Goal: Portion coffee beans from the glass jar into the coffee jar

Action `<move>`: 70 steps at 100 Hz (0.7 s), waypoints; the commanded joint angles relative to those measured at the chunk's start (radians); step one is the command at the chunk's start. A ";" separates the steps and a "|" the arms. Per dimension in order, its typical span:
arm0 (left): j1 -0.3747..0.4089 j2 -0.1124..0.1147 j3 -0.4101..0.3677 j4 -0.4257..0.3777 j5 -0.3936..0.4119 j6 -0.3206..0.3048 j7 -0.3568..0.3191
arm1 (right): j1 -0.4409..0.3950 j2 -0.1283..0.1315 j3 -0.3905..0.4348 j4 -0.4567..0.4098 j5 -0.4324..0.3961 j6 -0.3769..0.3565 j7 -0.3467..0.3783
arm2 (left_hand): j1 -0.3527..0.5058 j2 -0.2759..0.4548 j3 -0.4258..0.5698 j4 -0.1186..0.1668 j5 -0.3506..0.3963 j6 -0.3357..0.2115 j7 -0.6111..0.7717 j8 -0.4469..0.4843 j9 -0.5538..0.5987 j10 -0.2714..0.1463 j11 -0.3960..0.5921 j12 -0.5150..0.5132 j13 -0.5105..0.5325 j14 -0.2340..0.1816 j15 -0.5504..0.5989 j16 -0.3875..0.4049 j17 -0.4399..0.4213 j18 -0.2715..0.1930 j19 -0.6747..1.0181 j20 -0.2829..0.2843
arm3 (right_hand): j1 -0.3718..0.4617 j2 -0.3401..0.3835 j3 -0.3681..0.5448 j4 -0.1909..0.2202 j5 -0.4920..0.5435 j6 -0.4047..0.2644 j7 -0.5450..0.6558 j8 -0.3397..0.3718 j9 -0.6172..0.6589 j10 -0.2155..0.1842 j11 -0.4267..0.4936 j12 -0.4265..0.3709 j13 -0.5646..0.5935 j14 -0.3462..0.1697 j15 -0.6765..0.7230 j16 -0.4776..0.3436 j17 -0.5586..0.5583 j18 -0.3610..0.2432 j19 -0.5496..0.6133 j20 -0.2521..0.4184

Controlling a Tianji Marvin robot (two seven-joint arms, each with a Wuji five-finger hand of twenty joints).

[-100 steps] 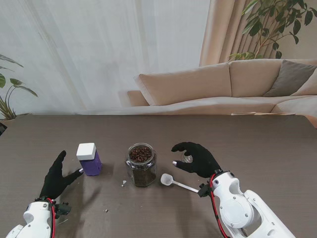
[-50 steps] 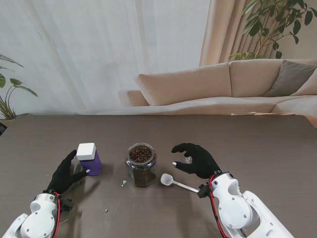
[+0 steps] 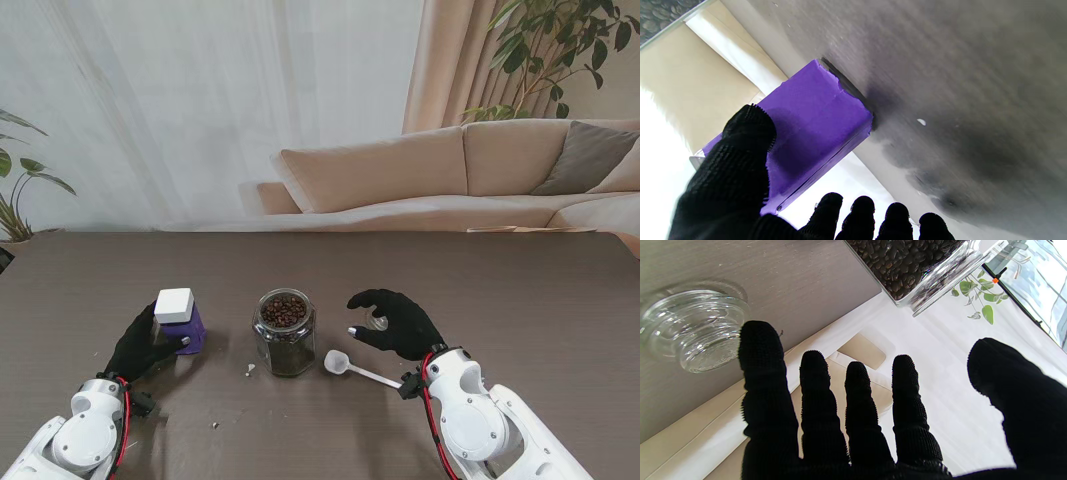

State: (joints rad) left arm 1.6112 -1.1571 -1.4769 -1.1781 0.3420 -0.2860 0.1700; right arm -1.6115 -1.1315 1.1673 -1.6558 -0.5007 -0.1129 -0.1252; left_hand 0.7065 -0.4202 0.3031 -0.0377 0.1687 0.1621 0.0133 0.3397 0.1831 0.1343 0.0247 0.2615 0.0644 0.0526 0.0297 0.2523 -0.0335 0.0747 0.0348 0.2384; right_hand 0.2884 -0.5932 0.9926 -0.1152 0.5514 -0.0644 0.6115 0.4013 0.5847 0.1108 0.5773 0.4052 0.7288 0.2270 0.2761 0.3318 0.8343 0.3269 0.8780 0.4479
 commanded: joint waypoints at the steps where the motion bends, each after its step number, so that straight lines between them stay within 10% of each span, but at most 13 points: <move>1: -0.009 0.001 -0.001 0.001 0.008 -0.016 -0.019 | -0.002 -0.004 -0.001 0.002 0.001 -0.001 0.014 | -0.010 -0.035 -0.032 -0.027 -0.033 -0.052 0.001 0.008 -0.031 -0.036 -0.005 -0.008 -0.026 -0.034 -0.026 -0.019 0.001 -0.049 -0.036 -0.019 | 0.004 0.015 0.010 0.016 -0.012 0.005 0.013 -0.001 -0.031 0.012 0.005 -0.006 0.002 0.002 0.010 0.006 -0.492 -0.009 0.006 0.015; 51: -0.078 0.006 0.024 0.063 -0.003 -0.065 -0.051 | 0.003 -0.001 -0.006 0.011 0.013 -0.002 0.034 | 0.026 -0.057 0.168 -0.039 0.109 -0.091 0.102 0.114 0.073 -0.035 0.030 0.020 0.028 0.007 0.016 0.023 -0.002 -0.044 -0.004 -0.007 | 0.004 0.027 0.009 0.016 -0.011 0.007 0.014 -0.006 -0.025 0.013 0.006 -0.010 0.005 0.004 0.012 0.005 -0.495 -0.008 0.008 0.010; 70: -0.100 0.000 0.044 0.082 -0.022 -0.055 -0.044 | 0.005 -0.001 -0.009 0.014 0.018 -0.007 0.037 | 0.119 -0.026 0.218 -0.040 0.225 -0.031 0.247 0.296 0.196 -0.022 0.075 0.095 0.109 0.049 0.062 0.096 -0.020 -0.075 0.100 0.195 | 0.006 0.032 0.009 0.018 -0.012 0.007 0.015 -0.007 -0.024 0.013 0.006 -0.010 0.005 0.003 0.012 0.005 -0.495 -0.009 0.008 0.009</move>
State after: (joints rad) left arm 1.5240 -1.1481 -1.4418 -1.1057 0.3225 -0.3446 0.1390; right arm -1.6043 -1.1309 1.1628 -1.6438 -0.4843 -0.1154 -0.1035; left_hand 0.7529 -0.4616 0.4516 -0.0710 0.3203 0.1406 0.1767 0.5807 0.3319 0.1331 0.0789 0.3240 0.1236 0.0943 0.0742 0.3272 -0.0328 0.0723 0.0983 0.3623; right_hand 0.2885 -0.5926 0.9926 -0.1151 0.5514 -0.0565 0.6130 0.4013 0.5847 0.1111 0.5774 0.4052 0.7288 0.2270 0.2807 0.3318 0.8343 0.3269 0.8780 0.4479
